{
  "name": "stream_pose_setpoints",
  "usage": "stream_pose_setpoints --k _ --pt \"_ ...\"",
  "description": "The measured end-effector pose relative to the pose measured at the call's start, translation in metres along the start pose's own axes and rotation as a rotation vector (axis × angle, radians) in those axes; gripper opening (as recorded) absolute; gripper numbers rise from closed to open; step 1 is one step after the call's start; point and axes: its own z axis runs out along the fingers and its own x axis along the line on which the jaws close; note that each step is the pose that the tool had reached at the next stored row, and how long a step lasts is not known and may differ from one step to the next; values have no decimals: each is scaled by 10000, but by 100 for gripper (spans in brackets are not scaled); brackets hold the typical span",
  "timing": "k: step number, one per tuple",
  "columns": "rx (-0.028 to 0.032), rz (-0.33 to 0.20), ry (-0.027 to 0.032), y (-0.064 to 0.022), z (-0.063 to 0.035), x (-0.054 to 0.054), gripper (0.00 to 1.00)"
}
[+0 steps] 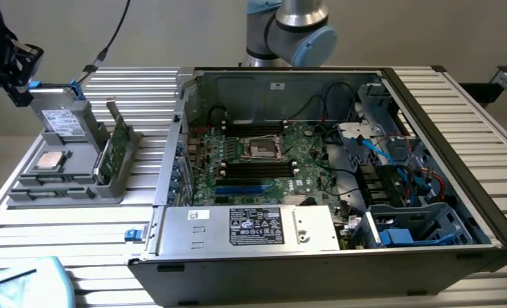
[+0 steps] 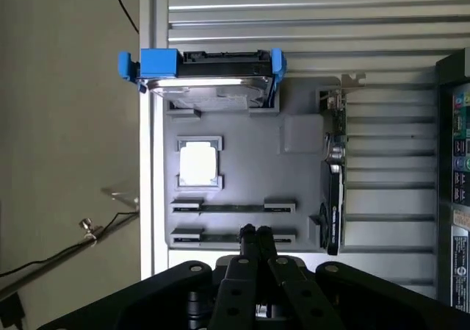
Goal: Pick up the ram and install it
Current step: 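Reach for the ram, then pick up the ram and move it above insertion slot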
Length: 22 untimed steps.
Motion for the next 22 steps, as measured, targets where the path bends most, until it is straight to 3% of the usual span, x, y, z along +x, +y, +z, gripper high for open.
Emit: stream_pose_setpoints --k 8,22 --pt "-53 -2 4 -186 -4 40 11" --pt "-59 -18 5 -194 -3 40 11"
